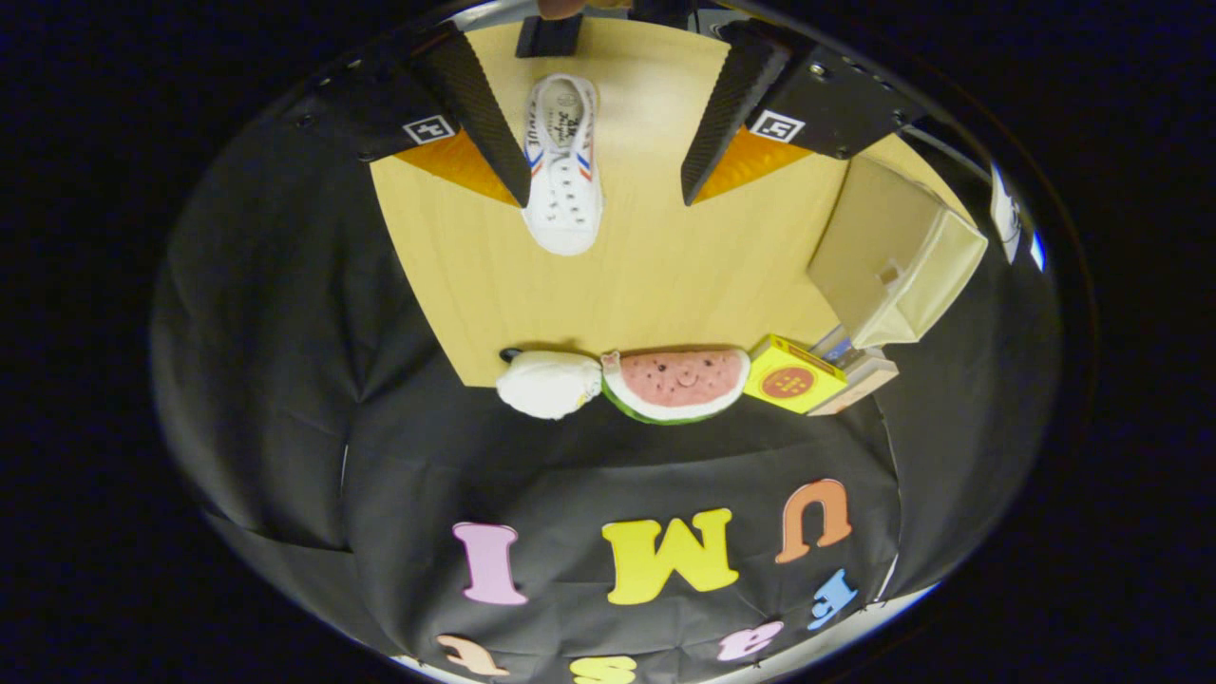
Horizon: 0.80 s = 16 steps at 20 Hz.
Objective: Open the storage box then place both shoes into the box .Put the left shoe in first, then the right shoe, with the right side of both shoes facing outward in a uniform manner.
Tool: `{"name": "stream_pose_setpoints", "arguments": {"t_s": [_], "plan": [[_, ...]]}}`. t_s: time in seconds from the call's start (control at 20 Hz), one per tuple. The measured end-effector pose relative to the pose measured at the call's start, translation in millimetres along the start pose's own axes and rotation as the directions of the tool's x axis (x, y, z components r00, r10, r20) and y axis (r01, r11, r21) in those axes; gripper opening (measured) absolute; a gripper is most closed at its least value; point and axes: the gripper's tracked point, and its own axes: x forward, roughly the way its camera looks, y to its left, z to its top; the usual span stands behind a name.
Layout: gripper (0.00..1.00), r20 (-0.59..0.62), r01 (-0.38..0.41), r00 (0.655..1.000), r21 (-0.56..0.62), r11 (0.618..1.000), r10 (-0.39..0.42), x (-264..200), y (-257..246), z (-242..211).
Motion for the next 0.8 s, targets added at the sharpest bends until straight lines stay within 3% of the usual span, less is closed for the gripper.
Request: {"name": "stream_pose_setpoints", "arguments": {"t_s": [0.3,0.6,0.8], "plan": [[0.96,-0.163,0.001,0.987,-0.02,1.0,-0.004,49,-49,-56],[0.96,-0.282,-0.038,0.958,0.064,0.997,0.055,90,-57,-81],[0.76,-0.34,-0.073,0.933,0.14,0.987,0.117,106,-51,-86]]}}
